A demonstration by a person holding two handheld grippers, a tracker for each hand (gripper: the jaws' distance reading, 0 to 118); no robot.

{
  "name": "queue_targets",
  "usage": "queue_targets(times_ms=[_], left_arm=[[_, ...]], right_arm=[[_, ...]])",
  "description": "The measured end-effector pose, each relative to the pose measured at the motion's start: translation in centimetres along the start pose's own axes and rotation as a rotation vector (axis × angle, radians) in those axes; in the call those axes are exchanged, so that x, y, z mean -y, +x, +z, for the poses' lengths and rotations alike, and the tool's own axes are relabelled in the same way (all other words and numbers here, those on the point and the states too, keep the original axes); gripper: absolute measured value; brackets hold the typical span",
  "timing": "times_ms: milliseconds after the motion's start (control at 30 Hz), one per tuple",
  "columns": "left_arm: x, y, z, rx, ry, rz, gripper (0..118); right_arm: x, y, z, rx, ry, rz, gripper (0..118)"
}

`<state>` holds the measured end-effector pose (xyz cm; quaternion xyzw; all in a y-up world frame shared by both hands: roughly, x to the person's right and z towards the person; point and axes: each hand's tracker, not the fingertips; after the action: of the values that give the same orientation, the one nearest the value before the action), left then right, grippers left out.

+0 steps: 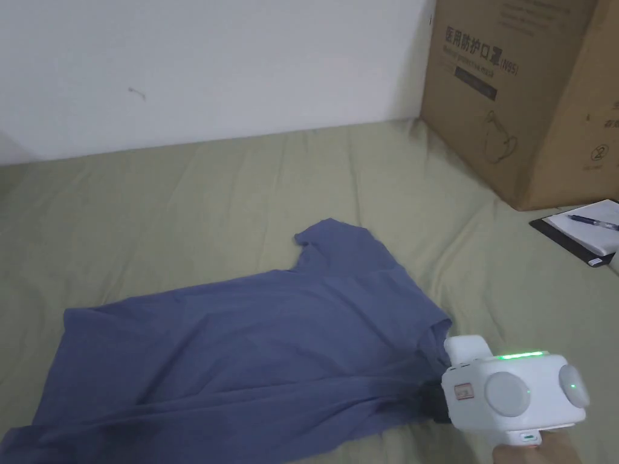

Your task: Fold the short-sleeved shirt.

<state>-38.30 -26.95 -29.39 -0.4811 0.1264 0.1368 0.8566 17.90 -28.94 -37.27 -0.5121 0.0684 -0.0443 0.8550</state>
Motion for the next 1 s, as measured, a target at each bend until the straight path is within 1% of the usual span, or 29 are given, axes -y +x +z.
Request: queue_targets(times_ms=[33,67,100,233,267,333,367,400,433,467,500,567,600,633,667,700,733,767,800,900,933,967,1000], left_arm=[[-0.1,0.0,0.2,0.006,0.003,-0.007,12],[-0.3,0.0,0.6,0.004,0.009,-0.019,12],[-0.2,0.3,1.2,0.005,0.016,-0.034,12],[-0.4,-0.2,3.6,0.036,0.041,-0.054,11],[-0.3,-0.4,4.3,0.042,0.038,-0.060,11],[0.4,-0.9,5.4,0.033,0.039,-0.096,11],[1.1,-0.9,6.3,0.025,0.034,-0.114,11],[1.9,-1.1,6.9,0.017,0.030,-0.120,11],[2.5,-1.6,7.3,0.022,0.028,-0.117,11],[3.4,-2.1,7.5,0.046,0.010,-0.098,11],[4.2,-2.5,7.8,0.050,-0.009,-0.076,11],[6.3,-2.7,7.2,0.040,-0.042,-0.091,11],[7.3,-2.8,6.5,0.040,-0.055,-0.107,11],[8.0,-3.1,5.8,0.041,-0.055,-0.105,13],[8.4,-3.1,5.4,0.030,-0.075,-0.097,21],[8.6,-3.1,5.2,0.016,-0.083,-0.083,41],[8.6,-3.1,5.3,0.013,-0.074,-0.076,76],[8.4,-3.5,5.5,0.014,-0.063,-0.070,96],[7.9,-3.5,6.1,0.027,-0.027,-0.054,105],[5.7,-3.2,8.3,0.068,0.058,-0.026,106],[4.9,-2.9,8.9,0.085,0.081,-0.023,103],[4.2,-2.4,9.4,0.108,0.104,-0.024,93],[3.6,-1.9,9.8,0.132,0.135,-0.023,69]], right_arm=[[0.0,0.3,0.4,-0.048,-0.014,-0.032,19],[-0.1,0.5,0.7,-0.074,-0.023,-0.077,19],[-0.2,0.7,1.1,-0.059,-0.017,-0.105,19],[-0.4,1.7,4.0,-0.145,0.035,-0.196,18],[-0.3,1.8,5.2,-0.159,0.039,-0.205,18],[0.4,2.0,6.9,-0.129,0.051,-0.181,18],[1.0,2.2,7.7,-0.102,0.046,-0.154,18],[1.9,2.6,8.3,-0.097,0.046,-0.145,18],[2.8,3.0,8.5,-0.108,0.037,-0.153,18],[4.0,3.4,8.7,-0.117,0.005,-0.187,18],[5.2,3.7,8.4,-0.116,-0.019,-0.199,18],[7.7,3.0,7.8,-0.082,-0.062,-0.166,18],[8.8,3.0,7.1,-0.074,-0.077,-0.158,19],[9.5,2.9,6.5,-0.080,-0.084,-0.163,21],[10.0,2.6,6.1,-0.072,-0.099,-0.172,40],[10.1,2.2,6.0,-0.019,-0.130,-0.176,64],[10.1,2.0,6.4,-0.043,-0.106,-0.168,85],[9.9,1.7,7.1,-0.056,-0.078,-0.154,90],[9.2,1.6,7.9,-0.045,-0.067,-0.137,92],[7.5,0.5,10.3,0.063,-0.007,-0.013,90],[6.8,0.4,11.2,0.075,0.025,0.029,79],[6.1,0.0,12.1,0.066,0.056,0.057,59],[5.4,-0.4,12.7,0.061,0.078,0.069,34]])
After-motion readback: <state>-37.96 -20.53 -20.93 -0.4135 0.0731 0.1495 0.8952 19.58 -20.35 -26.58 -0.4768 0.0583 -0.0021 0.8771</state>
